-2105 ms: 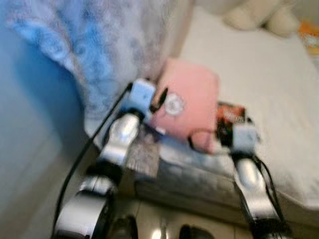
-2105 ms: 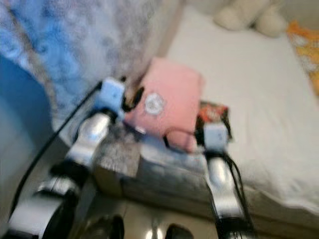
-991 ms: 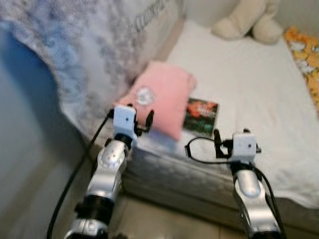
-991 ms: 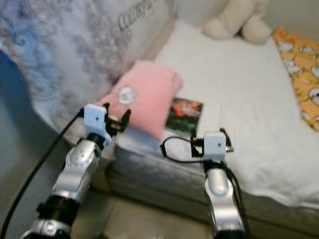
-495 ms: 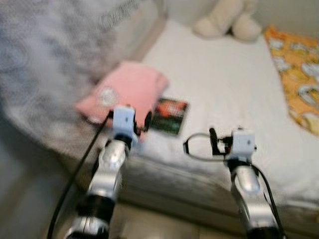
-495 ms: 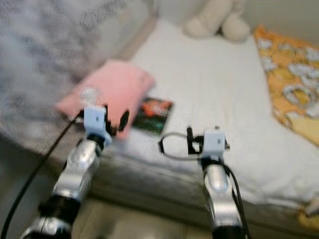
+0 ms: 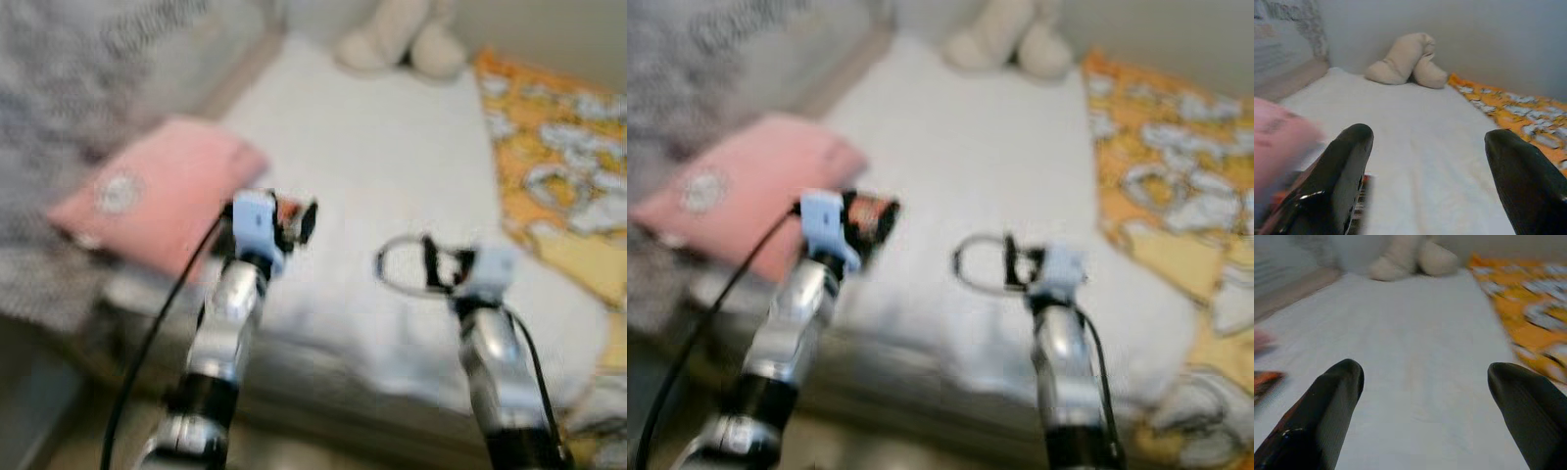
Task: Clean up the room
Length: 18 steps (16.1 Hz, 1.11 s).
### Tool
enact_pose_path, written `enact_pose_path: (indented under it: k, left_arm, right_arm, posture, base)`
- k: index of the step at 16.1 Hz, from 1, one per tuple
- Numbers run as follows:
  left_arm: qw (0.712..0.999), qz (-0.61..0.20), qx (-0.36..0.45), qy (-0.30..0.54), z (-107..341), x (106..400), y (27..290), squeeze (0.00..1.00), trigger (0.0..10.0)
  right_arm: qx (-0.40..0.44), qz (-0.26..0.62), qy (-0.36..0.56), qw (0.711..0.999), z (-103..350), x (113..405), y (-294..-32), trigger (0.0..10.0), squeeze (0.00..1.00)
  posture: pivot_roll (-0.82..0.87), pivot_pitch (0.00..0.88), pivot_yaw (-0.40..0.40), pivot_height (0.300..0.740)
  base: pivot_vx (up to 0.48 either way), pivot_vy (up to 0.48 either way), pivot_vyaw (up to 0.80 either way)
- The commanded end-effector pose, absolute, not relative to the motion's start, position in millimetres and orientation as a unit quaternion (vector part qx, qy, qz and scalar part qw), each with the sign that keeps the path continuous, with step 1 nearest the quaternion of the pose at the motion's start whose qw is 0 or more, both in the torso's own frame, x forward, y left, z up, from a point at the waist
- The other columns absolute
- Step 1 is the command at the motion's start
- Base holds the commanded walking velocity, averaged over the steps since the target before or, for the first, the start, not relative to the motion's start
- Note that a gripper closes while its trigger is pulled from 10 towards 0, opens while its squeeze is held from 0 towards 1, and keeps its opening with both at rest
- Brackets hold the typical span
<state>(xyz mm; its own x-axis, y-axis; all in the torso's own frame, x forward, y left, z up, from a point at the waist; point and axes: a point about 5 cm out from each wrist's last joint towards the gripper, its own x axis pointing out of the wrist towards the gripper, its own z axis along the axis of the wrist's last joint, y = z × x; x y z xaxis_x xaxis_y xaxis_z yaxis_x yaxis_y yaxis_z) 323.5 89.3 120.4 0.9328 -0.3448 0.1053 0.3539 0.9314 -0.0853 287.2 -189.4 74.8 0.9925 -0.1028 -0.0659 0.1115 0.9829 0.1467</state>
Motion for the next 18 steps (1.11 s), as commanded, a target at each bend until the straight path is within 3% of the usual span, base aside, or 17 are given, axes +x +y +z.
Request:
enact_pose_path:
  k: [1,9,16,18]
  left_arm:
    - [0.979,-0.193,-0.053,-0.044,123,324,85,0.00,10.0]
    - [0.965,-0.257,-0.033,-0.032,111,302,72,0.00,10.0]
    - [0.972,-0.233,-0.021,-0.006,101,307,87,0.00,10.0]
    - [0.970,-0.243,0.019,0.014,92,307,90,0.00,10.0]
  right_arm:
    - [0.073,-0.055,0.018,0.996,80,287,-194,10.0,0.00]
    - [-0.017,-0.007,0.014,1.000,74,271,-185,10.0,0.00]
    - [-0.014,0.001,0.030,0.999,64,257,-184,10.0,0.00]
    - [-0.004,0.005,0.049,0.999,55,251,-182,10.0,0.00]
  posture:
    - [0.02,0.000,-0.050,0.740]
    - [0.02,0.000,-0.028,0.740]
    - [0.03,0.000,-0.032,0.740]
    - [0.05,0.000,-0.038,0.740]
  base:
    - [0.277,-0.390,0.00]
    - [0.279,-0.388,-0.08]
    - [0.000,0.000,-0.66]
    - [0.000,0.000,-0.66]
